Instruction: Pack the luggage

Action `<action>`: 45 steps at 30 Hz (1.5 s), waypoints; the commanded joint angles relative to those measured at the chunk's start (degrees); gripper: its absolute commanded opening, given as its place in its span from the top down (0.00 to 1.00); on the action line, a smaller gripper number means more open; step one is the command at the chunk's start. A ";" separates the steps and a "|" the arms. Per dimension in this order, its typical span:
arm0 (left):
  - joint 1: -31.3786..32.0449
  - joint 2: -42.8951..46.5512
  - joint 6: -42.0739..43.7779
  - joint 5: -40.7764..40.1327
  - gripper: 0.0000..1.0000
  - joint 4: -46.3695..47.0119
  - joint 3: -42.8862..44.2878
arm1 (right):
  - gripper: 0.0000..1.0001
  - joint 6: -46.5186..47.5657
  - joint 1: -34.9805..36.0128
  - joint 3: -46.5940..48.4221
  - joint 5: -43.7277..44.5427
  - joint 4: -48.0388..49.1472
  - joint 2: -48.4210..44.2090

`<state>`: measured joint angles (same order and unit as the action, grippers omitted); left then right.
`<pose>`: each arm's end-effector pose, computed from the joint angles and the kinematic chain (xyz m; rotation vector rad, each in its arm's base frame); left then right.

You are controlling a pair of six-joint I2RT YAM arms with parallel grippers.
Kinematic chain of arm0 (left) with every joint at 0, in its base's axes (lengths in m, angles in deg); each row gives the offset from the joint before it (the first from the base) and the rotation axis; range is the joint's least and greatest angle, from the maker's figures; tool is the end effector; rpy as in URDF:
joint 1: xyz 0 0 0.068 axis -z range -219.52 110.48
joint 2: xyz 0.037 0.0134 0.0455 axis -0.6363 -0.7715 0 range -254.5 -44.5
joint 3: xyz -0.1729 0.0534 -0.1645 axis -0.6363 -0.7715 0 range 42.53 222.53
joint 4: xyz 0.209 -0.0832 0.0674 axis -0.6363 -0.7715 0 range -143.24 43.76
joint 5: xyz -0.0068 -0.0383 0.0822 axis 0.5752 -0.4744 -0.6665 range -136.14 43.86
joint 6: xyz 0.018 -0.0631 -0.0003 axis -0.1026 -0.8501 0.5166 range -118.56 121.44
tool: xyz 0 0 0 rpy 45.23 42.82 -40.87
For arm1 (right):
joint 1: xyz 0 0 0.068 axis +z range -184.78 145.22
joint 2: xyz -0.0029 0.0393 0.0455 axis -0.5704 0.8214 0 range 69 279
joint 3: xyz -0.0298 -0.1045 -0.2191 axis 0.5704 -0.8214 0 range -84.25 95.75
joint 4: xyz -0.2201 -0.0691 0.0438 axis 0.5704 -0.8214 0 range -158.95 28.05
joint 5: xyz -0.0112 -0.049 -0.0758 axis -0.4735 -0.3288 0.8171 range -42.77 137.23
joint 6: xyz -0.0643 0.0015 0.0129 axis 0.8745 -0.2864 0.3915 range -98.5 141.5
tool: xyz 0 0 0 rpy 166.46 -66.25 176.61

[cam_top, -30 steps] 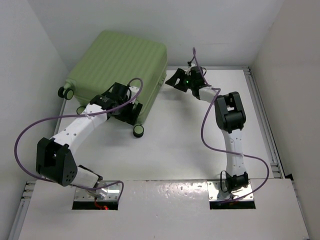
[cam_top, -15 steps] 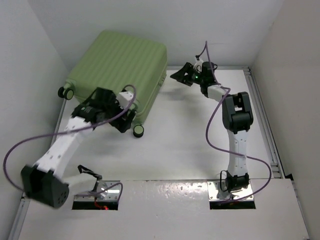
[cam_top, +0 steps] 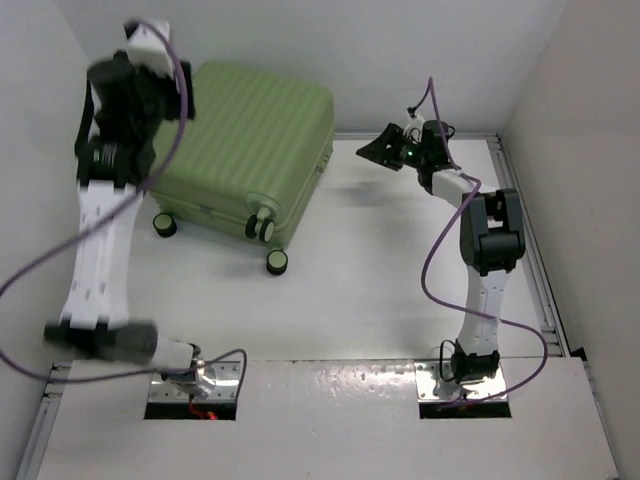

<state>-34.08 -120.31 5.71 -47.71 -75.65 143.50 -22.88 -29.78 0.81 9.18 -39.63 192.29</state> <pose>0.2571 -0.0230 0.4780 0.1184 1.6407 0.0071 0.4616 0.0723 0.1915 0.1747 1.9566 1.1947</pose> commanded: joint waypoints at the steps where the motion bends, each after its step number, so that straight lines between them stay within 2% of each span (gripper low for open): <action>1: -10.07 -18.88 -4.19 -4.80 0.35 -5.55 17.09 | 0.34 3.69 0.19 0.99 1.92 -3.43 -4.19; 2: -14.61 -30.16 -6.53 -4.16 0.40 -9.92 31.60 | 0.34 4.04 0.28 0.64 1.83 -4.21 -4.28; 3: -14.66 -30.27 -7.60 -3.28 0.44 -11.62 39.05 | 0.34 4.39 0.19 0.29 1.74 -4.22 -4.80; 4: -19.18 -40.71 -8.22 0.56 0.49 -12.59 45.57 | 0.34 4.39 0.10 0.20 1.48 -4.31 -4.98; 5: -20.88 -44.73 -8.92 0.60 0.51 -12.60 50.24 | 0.34 4.56 -0.16 -1.02 1.65 -4.57 -5.51; 6: -22.03 -47.04 -8.93 1.12 0.52 -7.56 50.29 | 0.34 4.91 0.01 -1.47 1.57 -4.49 -6.03; 9: -25.46 -46.97 -8.24 1.12 0.52 5.72 38.29 | 0.34 5.62 0.01 -2.96 1.05 -4.75 -6.65; 10: -26.25 -48.02 -8.23 -0.01 0.52 9.51 38.08 | 0.34 5.71 0.02 -3.49 0.87 -4.75 -7.00; 11: -26.78 -53.33 -8.23 0.94 0.52 9.54 40.95 | 0.34 5.62 0.02 -3.58 0.95 -4.92 -6.83; 13: -27.40 -58.55 -8.23 0.95 0.54 8.75 46.92 | 0.34 6.15 0.28 -3.93 0.51 -5.45 -6.74; 17: -28.11 -62.35 -8.76 6.03 0.54 14.20 41.17 | 0.34 7.37 1.07 -4.72 -1.07 -5.54 -6.74; 20: -27.58 -68.40 -9.89 13.83 0.51 14.20 42.73 | 0.34 9.31 2.65 -5.16 -4.49 -4.32 -6.65; 23: -26.96 -72.71 -10.43 15.97 0.50 15.69 44.14 | 0.35 9.31 4.57 -5.08 -7.74 0.32 -5.69; 29: -21.70 -75.71 -6.30 20.10 0.43 18.94 43.08 | 0.43 12.12 9.32 -3.23 -13.55 4.66 -2.44; 33: -19.24 -78.69 -5.68 26.33 0.39 22.62 42.38 | 0.46 21.84 10.21 -4.20 -10.13 1.77 -1.82; 36: -16.86 -80.54 -1.92 30.12 0.35 23.69 42.38 | 0.46 24.86 10.21 -2.98 -8.28 1.31 0.45; 41: -11.59 -80.55 3.01 40.39 0.35 22.47 40.27 | 0.46 26.97 10.47 -5.51 -12.84 6.41 -0.41; 45: -7.20 -79.93 8.81 45.15 0.38 18.87 36.67 | 0.45 33.19 11.27 -12.00 -16.53 7.12 -4.36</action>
<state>-56.27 -194.08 10.26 -21.28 -51.63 185.82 3.17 -19.27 -8.11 -2.77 -36.79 192.96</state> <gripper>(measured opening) 0.626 0.548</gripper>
